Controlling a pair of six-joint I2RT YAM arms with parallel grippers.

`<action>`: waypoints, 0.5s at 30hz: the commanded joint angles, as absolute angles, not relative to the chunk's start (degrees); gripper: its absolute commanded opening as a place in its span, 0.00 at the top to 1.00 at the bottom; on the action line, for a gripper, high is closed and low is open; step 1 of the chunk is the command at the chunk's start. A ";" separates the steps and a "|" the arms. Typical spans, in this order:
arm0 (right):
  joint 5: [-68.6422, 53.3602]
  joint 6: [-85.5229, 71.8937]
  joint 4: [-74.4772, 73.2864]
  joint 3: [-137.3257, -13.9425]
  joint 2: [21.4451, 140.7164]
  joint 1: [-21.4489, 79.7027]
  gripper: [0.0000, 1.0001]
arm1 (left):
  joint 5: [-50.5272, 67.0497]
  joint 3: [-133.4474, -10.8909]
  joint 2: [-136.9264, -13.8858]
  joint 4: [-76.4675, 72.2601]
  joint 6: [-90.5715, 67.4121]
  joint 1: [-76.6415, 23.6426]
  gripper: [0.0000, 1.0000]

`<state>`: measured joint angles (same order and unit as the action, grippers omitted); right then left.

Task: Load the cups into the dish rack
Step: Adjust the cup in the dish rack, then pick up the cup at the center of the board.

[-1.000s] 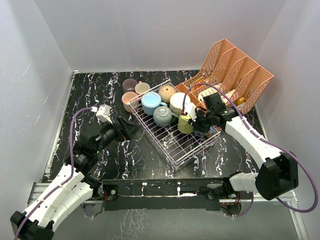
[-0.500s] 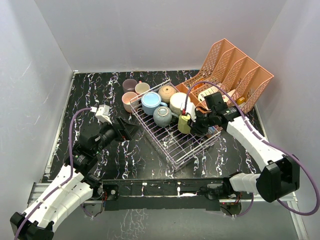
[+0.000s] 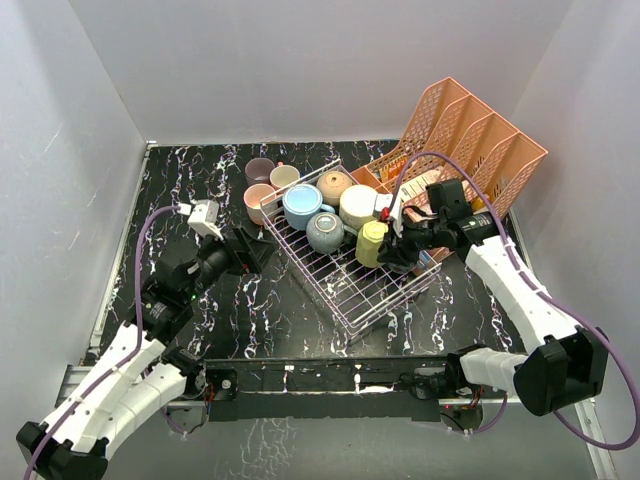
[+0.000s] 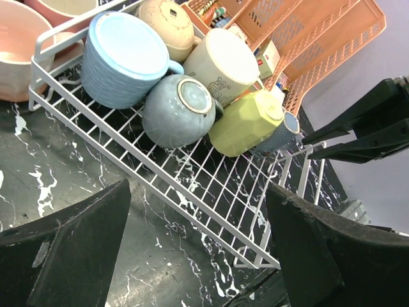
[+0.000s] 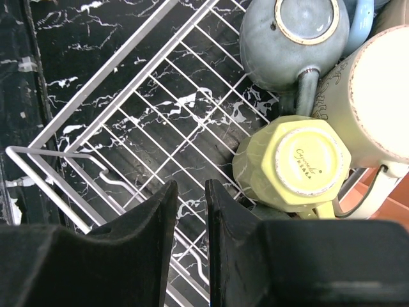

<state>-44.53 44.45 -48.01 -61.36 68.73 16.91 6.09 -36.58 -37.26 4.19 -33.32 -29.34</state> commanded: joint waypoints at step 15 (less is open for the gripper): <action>-63.04 46.37 -45.65 -59.75 64.39 7.24 0.71 | -0.99 -50.82 -51.82 13.91 -17.25 -29.04 0.15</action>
<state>-58.50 45.15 -47.70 -60.38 66.04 7.97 2.09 -46.57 -49.25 10.52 -22.61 -29.34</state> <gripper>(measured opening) 0.284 0.847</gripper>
